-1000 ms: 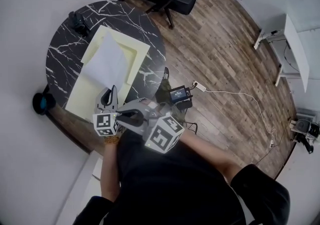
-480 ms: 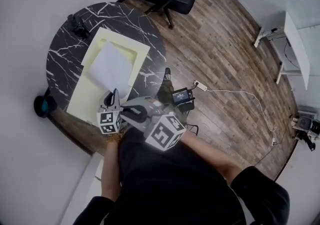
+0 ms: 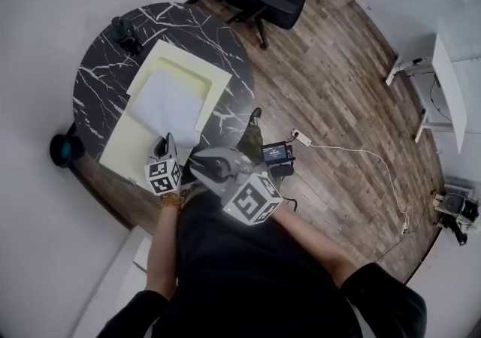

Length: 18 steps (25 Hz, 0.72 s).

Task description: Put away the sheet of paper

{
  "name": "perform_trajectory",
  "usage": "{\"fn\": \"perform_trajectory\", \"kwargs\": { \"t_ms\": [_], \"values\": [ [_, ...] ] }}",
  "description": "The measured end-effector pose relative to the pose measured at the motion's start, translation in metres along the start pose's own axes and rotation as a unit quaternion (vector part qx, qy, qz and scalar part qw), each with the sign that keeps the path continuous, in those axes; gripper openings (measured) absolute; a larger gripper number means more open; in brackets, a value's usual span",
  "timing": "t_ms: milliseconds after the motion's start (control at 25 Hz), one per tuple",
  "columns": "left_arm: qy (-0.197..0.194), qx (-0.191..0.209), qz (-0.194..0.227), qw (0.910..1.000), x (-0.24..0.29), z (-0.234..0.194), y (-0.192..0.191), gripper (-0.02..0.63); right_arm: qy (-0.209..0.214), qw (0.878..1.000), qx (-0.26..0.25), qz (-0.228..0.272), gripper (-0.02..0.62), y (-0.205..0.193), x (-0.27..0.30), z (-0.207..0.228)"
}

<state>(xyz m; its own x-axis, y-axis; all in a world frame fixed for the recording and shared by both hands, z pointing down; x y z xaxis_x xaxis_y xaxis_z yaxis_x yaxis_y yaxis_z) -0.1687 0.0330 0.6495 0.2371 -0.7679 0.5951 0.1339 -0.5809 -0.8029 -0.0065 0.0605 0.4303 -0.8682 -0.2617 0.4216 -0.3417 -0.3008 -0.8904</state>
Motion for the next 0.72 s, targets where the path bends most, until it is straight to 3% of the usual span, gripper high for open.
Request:
{"fn": "perform_trajectory", "kwargs": {
  "t_ms": [240, 480, 720],
  "values": [
    [0.042, -0.059, -0.044, 0.9964, 0.004, -0.013, -0.028, 0.021, -0.004, 1.000, 0.006, -0.003, 0.067, -0.004, -0.008, 0.002],
    [0.041, -0.061, -0.098, 0.9925, 0.013, -0.015, -0.049, 0.021, -0.009, 1.000, 0.010, 0.002, 0.067, -0.002, -0.012, 0.003],
    [0.039, -0.065, -0.101, 0.9920, 0.021, -0.019, -0.046, 0.021, -0.009, 1.000, 0.010, 0.000, 0.067, -0.001, -0.015, 0.004]
  ]
}}
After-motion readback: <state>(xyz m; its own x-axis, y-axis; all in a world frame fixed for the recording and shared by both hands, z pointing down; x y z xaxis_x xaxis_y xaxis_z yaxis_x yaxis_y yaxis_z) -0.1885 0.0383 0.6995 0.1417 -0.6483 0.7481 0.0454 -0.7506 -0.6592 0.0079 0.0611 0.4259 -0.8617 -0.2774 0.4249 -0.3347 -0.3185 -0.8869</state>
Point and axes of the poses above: the fingertips, and each gripper's own axes: x forward along the fingers, z to its right, y out of its top, the point moved 7 cm from there along -x, backward along the fingers, and after that the axes turned 13 degrees about x, right-handed, at the moved point
